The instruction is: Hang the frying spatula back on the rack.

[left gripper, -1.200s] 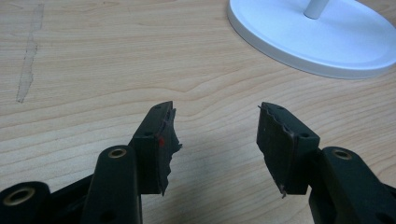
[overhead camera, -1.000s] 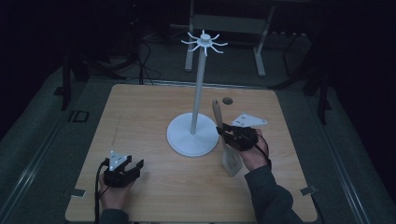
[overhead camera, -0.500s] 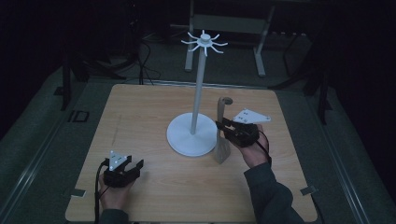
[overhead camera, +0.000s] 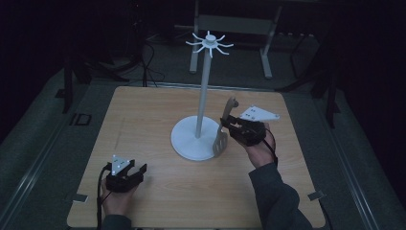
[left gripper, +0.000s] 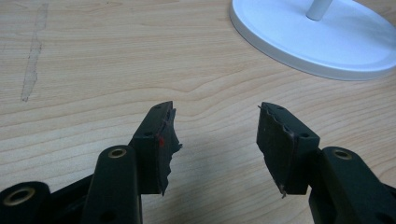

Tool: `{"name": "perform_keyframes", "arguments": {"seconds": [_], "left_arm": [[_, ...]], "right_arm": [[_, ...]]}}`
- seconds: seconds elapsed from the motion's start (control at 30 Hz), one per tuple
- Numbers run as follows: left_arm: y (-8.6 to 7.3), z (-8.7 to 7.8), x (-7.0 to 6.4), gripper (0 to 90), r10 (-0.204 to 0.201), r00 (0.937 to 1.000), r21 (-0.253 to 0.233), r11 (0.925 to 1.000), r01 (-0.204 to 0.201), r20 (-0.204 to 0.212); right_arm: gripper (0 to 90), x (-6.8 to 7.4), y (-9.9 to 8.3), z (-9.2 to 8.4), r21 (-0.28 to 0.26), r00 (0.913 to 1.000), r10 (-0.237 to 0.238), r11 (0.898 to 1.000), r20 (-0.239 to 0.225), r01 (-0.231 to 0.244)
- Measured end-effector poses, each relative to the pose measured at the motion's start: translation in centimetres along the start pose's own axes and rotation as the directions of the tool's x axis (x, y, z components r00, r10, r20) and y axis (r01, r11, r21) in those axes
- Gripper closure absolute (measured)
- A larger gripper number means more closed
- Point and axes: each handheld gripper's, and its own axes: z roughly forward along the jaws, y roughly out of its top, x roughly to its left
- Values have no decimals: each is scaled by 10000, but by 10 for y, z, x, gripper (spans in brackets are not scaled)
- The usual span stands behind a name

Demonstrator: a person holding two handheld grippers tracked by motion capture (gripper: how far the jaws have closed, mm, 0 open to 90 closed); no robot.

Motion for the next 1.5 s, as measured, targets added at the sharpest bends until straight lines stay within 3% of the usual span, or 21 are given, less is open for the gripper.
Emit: {"name": "perform_keyframes", "arguments": {"seconds": [0.73,1.2,1.5], "left_arm": [[0,0,0,468,-2,10000,-9,10000,2,-11],[0,0,0,468,-4,10000,-28,10000,4,-7],[0,-1,1,468,-4,10000,-69,10000,4,21]], "right_arm": [[747,-10,32,-5,-721,9990,423,9965,-111,-430],[747,-13,50,-4,-776,9993,360,9963,-135,-369],[747,-16,63,-2,-884,9982,565,9944,-176,-578]]}}
